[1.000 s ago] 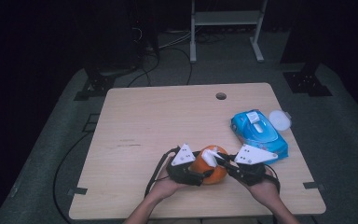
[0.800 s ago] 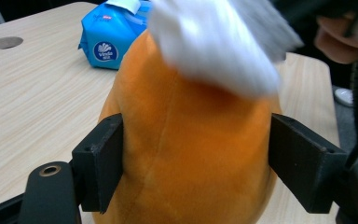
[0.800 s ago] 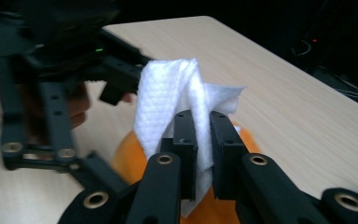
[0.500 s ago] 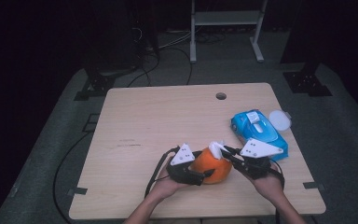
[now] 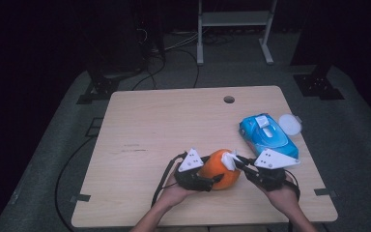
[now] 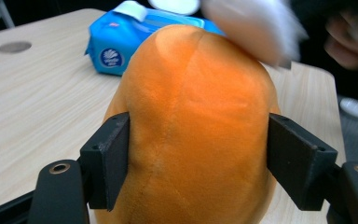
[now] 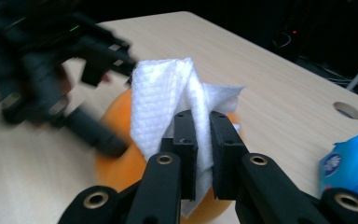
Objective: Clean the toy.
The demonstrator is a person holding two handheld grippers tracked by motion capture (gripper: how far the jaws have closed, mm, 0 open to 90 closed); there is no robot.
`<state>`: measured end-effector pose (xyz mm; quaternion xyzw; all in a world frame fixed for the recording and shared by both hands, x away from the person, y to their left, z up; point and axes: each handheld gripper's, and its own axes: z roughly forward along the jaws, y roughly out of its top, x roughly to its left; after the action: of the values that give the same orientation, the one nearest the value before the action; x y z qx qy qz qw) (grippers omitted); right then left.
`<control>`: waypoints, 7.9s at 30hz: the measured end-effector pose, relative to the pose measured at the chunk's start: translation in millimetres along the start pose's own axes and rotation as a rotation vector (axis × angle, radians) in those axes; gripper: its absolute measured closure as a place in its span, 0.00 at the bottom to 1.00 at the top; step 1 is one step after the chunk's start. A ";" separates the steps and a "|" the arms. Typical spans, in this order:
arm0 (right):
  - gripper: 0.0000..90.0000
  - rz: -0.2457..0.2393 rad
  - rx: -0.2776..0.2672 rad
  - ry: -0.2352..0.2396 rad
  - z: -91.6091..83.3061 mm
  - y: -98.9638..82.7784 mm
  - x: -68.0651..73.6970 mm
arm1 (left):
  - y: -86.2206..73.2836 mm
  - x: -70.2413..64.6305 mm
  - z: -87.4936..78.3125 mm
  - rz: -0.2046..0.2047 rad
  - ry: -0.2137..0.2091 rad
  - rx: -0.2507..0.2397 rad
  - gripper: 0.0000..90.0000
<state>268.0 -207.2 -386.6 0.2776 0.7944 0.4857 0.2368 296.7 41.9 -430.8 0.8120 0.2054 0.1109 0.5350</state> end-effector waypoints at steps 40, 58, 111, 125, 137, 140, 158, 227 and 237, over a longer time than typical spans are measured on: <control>0.91 0.051 0.005 -0.008 -4.1 -13.8 -19.9 | -12.0 32.4 6.9 0.044 -0.177 -0.015 0.11; 0.91 0.073 -0.021 0.010 1.0 -8.1 -13.1 | 10.3 16.1 -14.0 0.151 -0.071 0.114 0.39; 0.91 0.092 0.046 0.020 10.0 -34.8 -18.3 | -14.0 37.4 4.4 0.034 -0.227 0.104 0.15; 0.91 -0.036 -0.024 0.056 9.2 0.7 14.7 | -4.7 22.9 -0.3 0.081 -0.156 0.094 0.42; 0.91 0.035 0.026 0.001 2.5 -22.9 -12.8 | -5.5 25.7 9.4 0.079 -0.184 0.079 0.12; 0.91 0.055 0.025 0.006 0.9 -25.8 -15.9 | -10.5 31.3 20.6 0.020 -0.214 0.106 0.09; 0.91 0.061 -0.015 0.025 8.7 -13.6 -4.1 | 12.5 19.1 -25.0 0.022 -0.127 0.123 0.43; 0.91 -0.036 -0.043 0.082 7.8 4.9 22.9 | -4.0 -10.6 -9.0 0.213 -0.033 0.088 0.36; 0.91 0.017 0.006 0.030 14.3 -7.8 -5.6 | -7.3 -7.4 -7.9 0.162 -0.101 0.064 0.22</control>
<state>279.7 -204.7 -399.0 0.2774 0.7970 0.4894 0.2198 285.4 47.6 -434.0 0.8472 0.1150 0.1060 0.5077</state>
